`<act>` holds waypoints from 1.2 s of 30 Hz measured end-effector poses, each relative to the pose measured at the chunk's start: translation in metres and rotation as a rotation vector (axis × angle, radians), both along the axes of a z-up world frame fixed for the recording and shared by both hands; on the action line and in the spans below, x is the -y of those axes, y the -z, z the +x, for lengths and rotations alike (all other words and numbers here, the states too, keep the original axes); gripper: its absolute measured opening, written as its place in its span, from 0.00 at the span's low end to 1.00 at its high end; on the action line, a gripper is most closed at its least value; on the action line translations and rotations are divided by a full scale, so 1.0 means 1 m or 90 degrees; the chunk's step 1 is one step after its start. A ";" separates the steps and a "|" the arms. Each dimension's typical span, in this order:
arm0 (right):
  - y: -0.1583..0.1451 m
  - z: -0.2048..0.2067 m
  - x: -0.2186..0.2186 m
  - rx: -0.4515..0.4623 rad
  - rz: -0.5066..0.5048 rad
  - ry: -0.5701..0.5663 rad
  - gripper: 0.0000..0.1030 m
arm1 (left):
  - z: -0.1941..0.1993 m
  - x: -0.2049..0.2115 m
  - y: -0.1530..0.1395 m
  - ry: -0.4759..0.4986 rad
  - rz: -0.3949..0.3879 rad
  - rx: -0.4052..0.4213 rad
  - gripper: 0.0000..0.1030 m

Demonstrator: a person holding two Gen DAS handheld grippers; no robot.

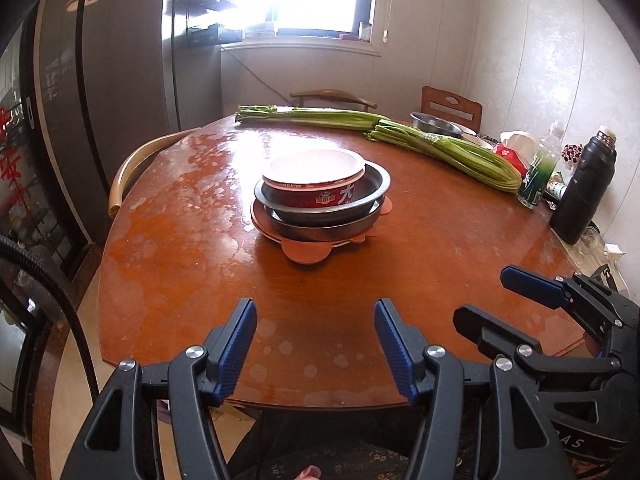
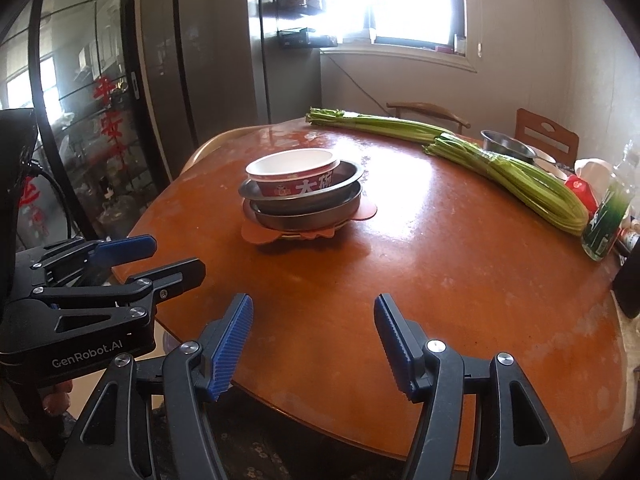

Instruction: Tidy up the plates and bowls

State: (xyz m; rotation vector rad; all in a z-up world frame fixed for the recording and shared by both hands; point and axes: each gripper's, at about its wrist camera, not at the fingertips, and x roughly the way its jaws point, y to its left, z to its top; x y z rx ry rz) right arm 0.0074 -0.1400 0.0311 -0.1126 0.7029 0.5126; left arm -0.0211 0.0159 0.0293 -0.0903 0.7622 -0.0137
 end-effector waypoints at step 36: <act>0.014 -0.001 0.004 -0.022 0.008 0.009 0.63 | -0.001 -0.001 0.015 -0.011 0.022 -0.020 0.59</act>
